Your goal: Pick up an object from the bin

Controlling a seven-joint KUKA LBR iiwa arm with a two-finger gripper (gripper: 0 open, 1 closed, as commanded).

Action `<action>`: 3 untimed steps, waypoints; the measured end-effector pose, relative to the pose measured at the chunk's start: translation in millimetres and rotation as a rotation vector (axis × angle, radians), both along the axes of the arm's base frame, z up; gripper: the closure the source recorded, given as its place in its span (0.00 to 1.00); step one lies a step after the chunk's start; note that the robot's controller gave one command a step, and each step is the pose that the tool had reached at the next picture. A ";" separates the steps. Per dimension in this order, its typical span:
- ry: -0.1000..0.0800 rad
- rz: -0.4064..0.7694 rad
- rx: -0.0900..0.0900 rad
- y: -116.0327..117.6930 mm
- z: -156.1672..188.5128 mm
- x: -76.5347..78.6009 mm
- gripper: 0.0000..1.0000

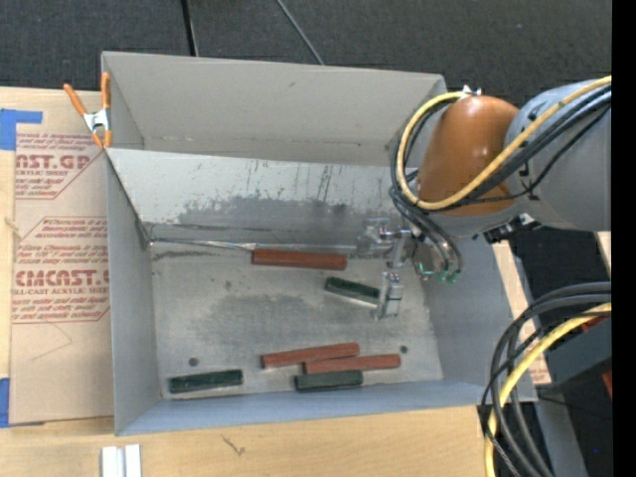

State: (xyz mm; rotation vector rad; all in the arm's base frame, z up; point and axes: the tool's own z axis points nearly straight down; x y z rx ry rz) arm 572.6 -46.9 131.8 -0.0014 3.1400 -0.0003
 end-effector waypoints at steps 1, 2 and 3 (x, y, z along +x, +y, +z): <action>0.001 -0.087 0.001 -0.6 -61.3 -11.3 1.00; 0.001 -0.087 0.001 -0.6 -61.2 -11.3 1.00; 0.003 -0.061 0.001 8.1 38.4 -9.2 0.00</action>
Offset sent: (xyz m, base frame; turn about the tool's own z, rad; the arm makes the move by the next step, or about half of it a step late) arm 0.0000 0.0000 0.0000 0.0000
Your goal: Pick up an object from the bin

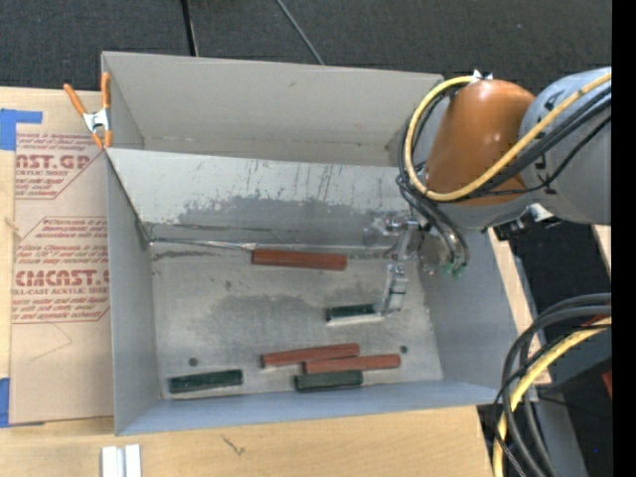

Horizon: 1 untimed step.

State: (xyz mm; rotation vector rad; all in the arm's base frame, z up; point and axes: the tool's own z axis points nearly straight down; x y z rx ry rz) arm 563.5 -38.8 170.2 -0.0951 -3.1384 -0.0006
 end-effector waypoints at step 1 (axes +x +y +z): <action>-0.010 0.008 -0.001 2.5 32.4 3.1 0.00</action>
Offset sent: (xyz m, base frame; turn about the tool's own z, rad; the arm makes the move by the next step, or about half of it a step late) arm -0.0102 -0.0036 -0.0979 -0.2566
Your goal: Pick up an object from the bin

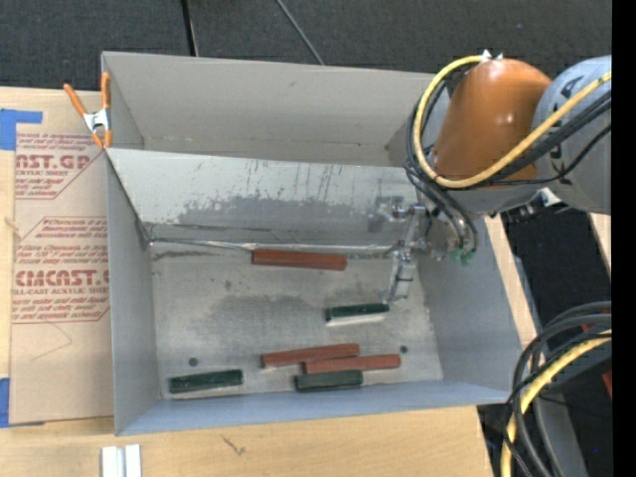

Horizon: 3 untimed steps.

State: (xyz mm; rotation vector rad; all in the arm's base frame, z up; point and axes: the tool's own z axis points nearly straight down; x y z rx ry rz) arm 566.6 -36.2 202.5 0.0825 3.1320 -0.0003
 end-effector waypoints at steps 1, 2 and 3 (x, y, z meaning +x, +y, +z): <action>0.000 0.069 -0.001 -1.1 -34.7 -3.1 0.00; 0.009 0.106 0.000 5.5 -132.5 -18.7 1.00; 0.008 0.106 0.000 5.6 -132.4 -18.6 1.00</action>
Offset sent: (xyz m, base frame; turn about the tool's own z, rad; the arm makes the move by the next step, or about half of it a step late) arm -0.0188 0.0052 -0.1325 -0.1060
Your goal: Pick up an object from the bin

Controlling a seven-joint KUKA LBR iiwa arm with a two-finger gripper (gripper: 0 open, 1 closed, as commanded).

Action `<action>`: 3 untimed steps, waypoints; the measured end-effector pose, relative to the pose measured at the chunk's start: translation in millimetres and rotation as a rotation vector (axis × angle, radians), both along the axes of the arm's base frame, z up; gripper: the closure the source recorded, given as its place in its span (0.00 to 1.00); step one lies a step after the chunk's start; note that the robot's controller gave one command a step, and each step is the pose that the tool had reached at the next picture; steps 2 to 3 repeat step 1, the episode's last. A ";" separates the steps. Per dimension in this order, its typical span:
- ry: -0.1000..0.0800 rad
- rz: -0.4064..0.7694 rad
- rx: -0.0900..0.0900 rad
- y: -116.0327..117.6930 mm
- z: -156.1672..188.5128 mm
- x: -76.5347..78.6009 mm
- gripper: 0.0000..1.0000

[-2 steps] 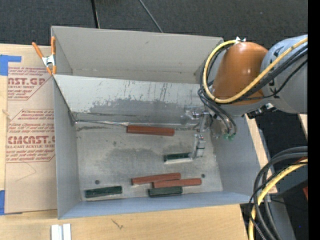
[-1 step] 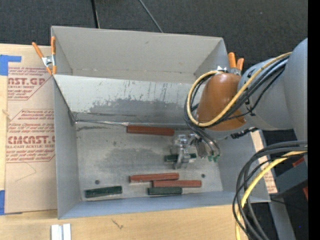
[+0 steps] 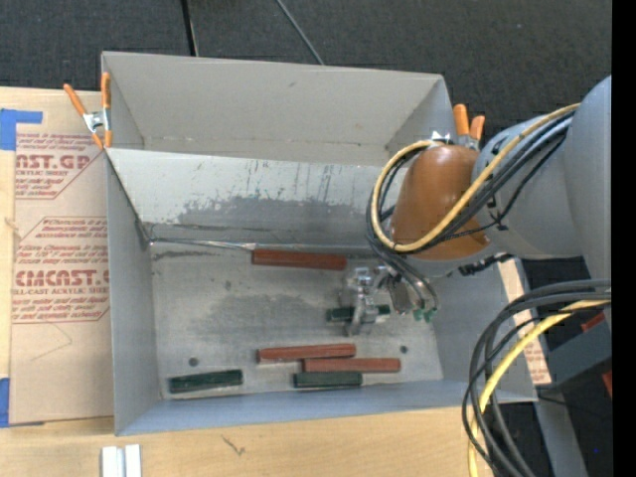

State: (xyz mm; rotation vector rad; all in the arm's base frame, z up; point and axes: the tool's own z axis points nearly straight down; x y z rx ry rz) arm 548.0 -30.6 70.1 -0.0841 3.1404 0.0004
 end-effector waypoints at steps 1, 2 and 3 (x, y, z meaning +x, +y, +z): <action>-0.001 0.009 0.000 -12.9 217.2 26.3 1.00; -0.001 0.009 0.000 -12.9 217.2 26.3 1.00; -0.001 0.009 0.000 -12.9 217.2 26.3 1.00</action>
Offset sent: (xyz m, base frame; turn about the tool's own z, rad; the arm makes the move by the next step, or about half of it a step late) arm 0.0000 0.0000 0.0000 0.0000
